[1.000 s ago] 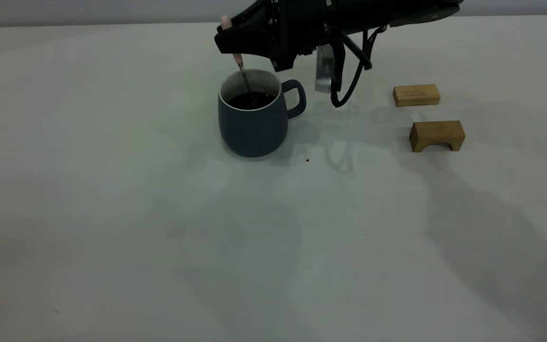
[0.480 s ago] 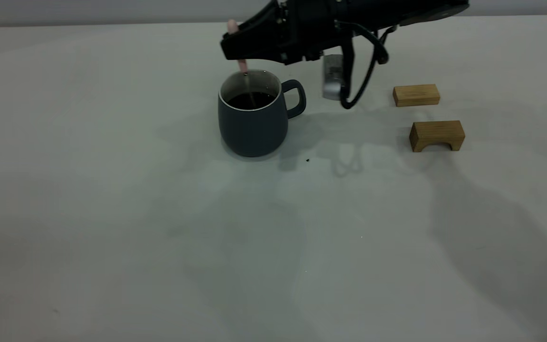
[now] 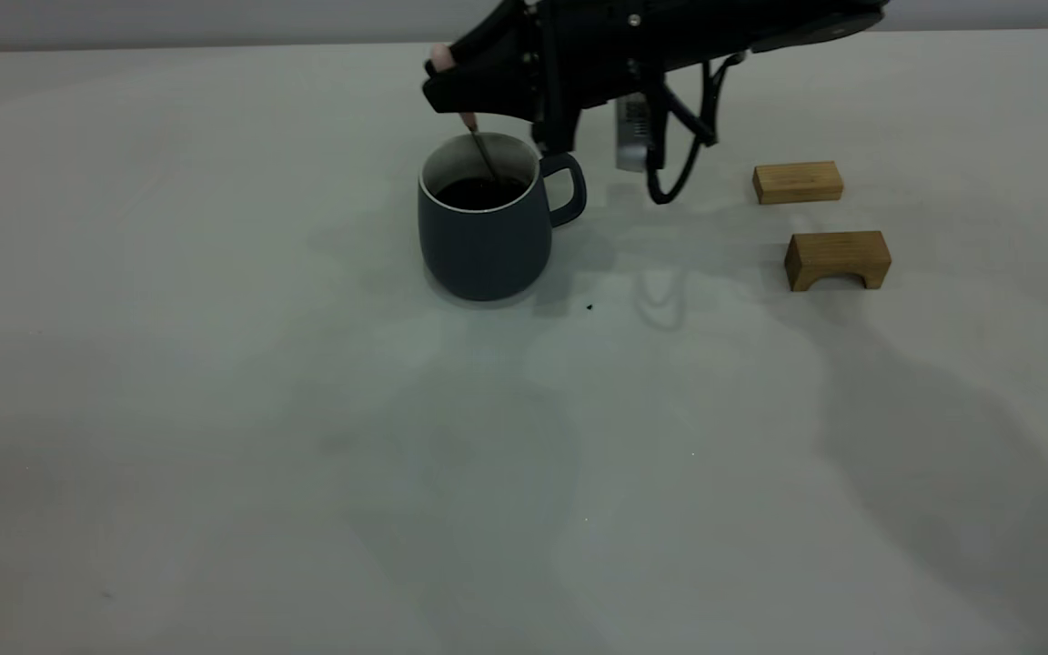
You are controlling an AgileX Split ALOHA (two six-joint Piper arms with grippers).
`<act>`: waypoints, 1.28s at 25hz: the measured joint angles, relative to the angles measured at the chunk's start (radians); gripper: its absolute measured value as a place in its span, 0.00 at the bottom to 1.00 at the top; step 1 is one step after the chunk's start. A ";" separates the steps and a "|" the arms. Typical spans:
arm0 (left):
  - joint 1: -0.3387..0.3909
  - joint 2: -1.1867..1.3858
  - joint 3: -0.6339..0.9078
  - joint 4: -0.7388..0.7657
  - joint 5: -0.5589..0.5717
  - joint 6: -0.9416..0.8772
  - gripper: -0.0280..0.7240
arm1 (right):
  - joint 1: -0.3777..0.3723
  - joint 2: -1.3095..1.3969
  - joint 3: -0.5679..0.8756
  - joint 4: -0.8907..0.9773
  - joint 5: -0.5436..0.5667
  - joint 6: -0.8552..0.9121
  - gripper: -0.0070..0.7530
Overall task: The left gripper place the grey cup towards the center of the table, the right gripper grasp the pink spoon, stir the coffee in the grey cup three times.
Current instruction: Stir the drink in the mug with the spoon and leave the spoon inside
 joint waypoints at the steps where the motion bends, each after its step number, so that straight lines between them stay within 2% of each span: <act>1: 0.000 0.000 0.000 0.000 0.000 0.000 0.82 | -0.006 0.000 0.000 -0.009 0.022 0.022 0.18; 6: 0.000 0.000 0.000 0.000 0.000 0.000 0.82 | -0.014 0.000 0.000 -0.020 0.098 0.261 0.18; 10: 0.000 0.000 0.000 0.000 0.000 0.000 0.82 | 0.005 0.000 0.000 -0.005 0.094 0.330 0.18; 14: 0.000 0.000 0.000 0.000 0.000 0.000 0.82 | 0.028 0.000 0.000 0.068 0.060 0.254 0.18; 20: 0.000 0.000 0.000 0.000 0.000 0.000 0.82 | 0.029 0.000 0.000 0.075 0.014 0.057 0.18; 32: 0.000 0.000 0.000 0.000 0.000 0.000 0.82 | -0.016 0.000 0.000 -0.173 0.086 0.030 0.18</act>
